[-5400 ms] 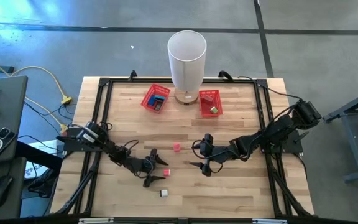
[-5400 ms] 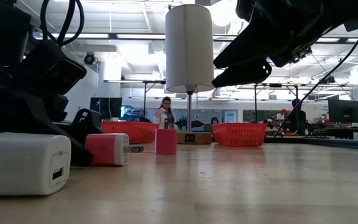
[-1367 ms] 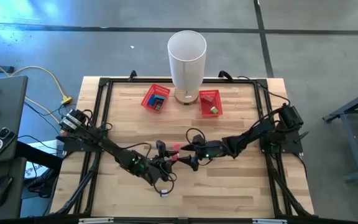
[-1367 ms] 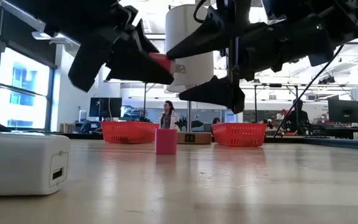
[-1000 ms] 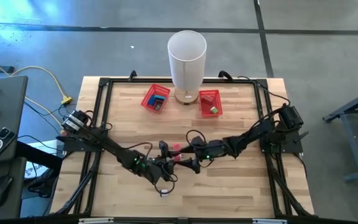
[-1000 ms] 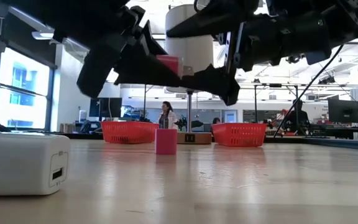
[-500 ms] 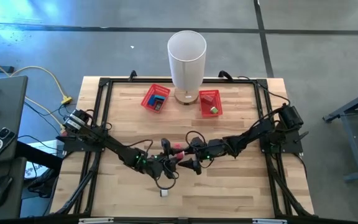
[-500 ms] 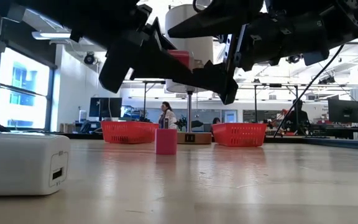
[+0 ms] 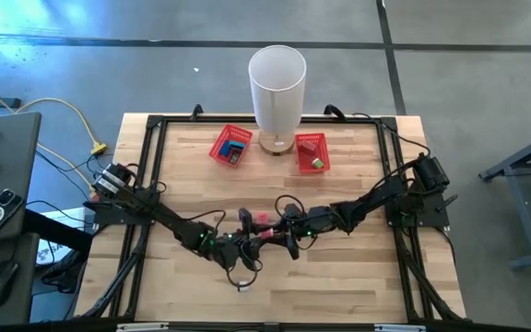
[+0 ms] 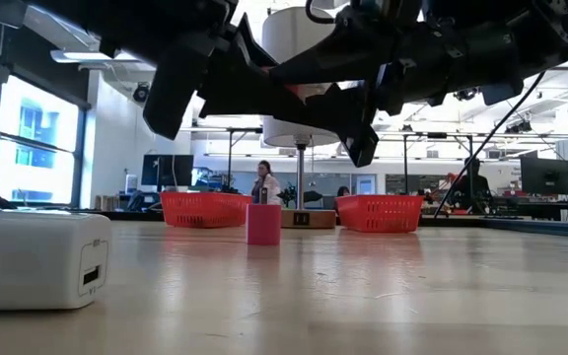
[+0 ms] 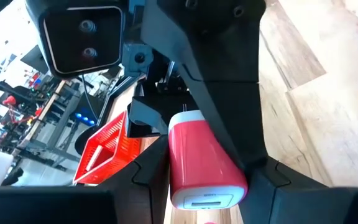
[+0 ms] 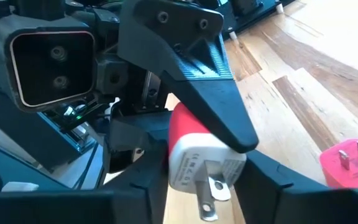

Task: Sort adapters and digital timers
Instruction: Put the red charger adapter into the right red bin

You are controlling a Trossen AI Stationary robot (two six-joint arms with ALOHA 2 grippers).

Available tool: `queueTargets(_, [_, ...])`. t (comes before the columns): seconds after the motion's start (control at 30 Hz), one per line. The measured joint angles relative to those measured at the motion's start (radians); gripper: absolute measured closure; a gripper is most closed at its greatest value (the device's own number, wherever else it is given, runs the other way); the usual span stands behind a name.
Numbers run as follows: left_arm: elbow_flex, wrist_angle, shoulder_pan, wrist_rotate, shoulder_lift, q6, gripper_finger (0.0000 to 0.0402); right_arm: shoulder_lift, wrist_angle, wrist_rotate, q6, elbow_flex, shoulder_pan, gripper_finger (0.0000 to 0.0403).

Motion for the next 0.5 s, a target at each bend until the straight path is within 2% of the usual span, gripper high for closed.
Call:
queueTargets(0.07, [0.000, -0.001, -0.005, -0.004, 0.000, 0.000, 0.0271, 0.000, 0.001, -0.003, -0.002, 0.000, 0.000, 0.0277])
queueTargets(0.5, [0.000, -0.004, -0.008, 0.023, 0.000, -0.022, 0.0266, 0.000, 0.001, -0.015, -0.013, 0.000, 0.001, 0.0278])
